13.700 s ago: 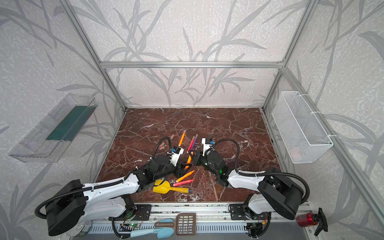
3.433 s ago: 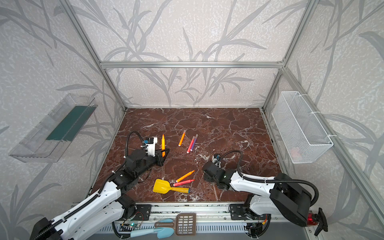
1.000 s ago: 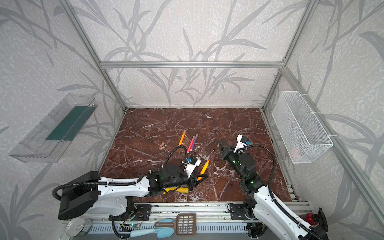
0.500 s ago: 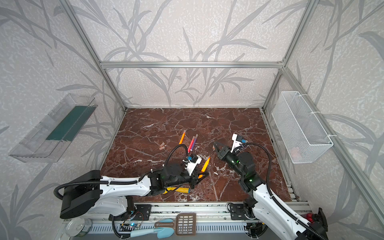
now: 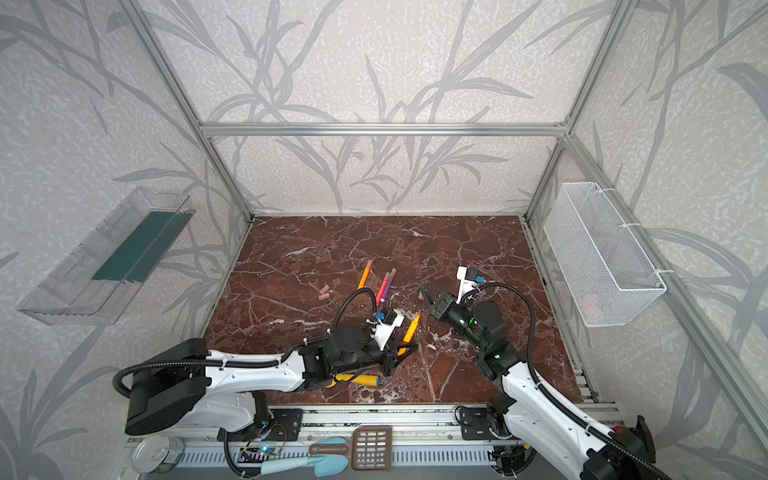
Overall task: Insert the pens into the pen caps
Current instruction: 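Bring the orange marker and pink cap toward each other with both grippers, then push the pink cap down onto the orange marker tip with the right gripper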
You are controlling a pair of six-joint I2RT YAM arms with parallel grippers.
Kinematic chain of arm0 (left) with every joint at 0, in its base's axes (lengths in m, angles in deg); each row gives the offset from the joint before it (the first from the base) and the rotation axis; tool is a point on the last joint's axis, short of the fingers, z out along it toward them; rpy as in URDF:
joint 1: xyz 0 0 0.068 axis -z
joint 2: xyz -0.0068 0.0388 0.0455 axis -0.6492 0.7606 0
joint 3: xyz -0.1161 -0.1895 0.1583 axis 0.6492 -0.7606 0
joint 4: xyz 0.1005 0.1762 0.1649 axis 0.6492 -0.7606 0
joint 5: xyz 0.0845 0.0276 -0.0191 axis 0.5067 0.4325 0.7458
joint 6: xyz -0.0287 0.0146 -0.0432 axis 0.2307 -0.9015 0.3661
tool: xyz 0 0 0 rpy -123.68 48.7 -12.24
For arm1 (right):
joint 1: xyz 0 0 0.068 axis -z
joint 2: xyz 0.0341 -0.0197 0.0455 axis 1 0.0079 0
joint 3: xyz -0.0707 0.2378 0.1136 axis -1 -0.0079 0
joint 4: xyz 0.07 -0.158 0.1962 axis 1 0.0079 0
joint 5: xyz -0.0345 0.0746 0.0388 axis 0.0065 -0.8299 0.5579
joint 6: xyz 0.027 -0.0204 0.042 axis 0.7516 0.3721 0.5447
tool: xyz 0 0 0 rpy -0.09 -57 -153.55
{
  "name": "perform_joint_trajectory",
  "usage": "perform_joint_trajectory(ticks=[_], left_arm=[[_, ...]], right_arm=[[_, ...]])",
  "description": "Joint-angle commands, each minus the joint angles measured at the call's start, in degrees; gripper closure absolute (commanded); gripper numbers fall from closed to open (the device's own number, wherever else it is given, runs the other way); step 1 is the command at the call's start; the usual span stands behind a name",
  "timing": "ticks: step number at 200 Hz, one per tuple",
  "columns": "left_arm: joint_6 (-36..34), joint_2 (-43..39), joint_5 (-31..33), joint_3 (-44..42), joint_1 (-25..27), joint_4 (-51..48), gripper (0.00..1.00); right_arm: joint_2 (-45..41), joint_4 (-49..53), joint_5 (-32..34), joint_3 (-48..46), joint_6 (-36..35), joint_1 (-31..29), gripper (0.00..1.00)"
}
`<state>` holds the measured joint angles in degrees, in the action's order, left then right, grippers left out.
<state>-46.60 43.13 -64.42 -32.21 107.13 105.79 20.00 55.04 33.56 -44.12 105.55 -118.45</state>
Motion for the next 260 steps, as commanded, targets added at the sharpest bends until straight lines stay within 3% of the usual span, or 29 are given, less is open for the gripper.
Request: perform_joint_trajectory(ticks=[1, 260], left_arm=[[-0.4, 0.6, 1.0, 0.2, 0.2, 2.7, 1.0], [-0.4, 0.6, 3.8, -0.4, 0.2, 3.5, 1.0]], right_arm=[[-2.0, 0.4, 0.9, 1.1, -0.8, -1.6, 1.0], [-9.2, 2.8, 3.2, -4.4, -0.5, -7.1, 1.0]])
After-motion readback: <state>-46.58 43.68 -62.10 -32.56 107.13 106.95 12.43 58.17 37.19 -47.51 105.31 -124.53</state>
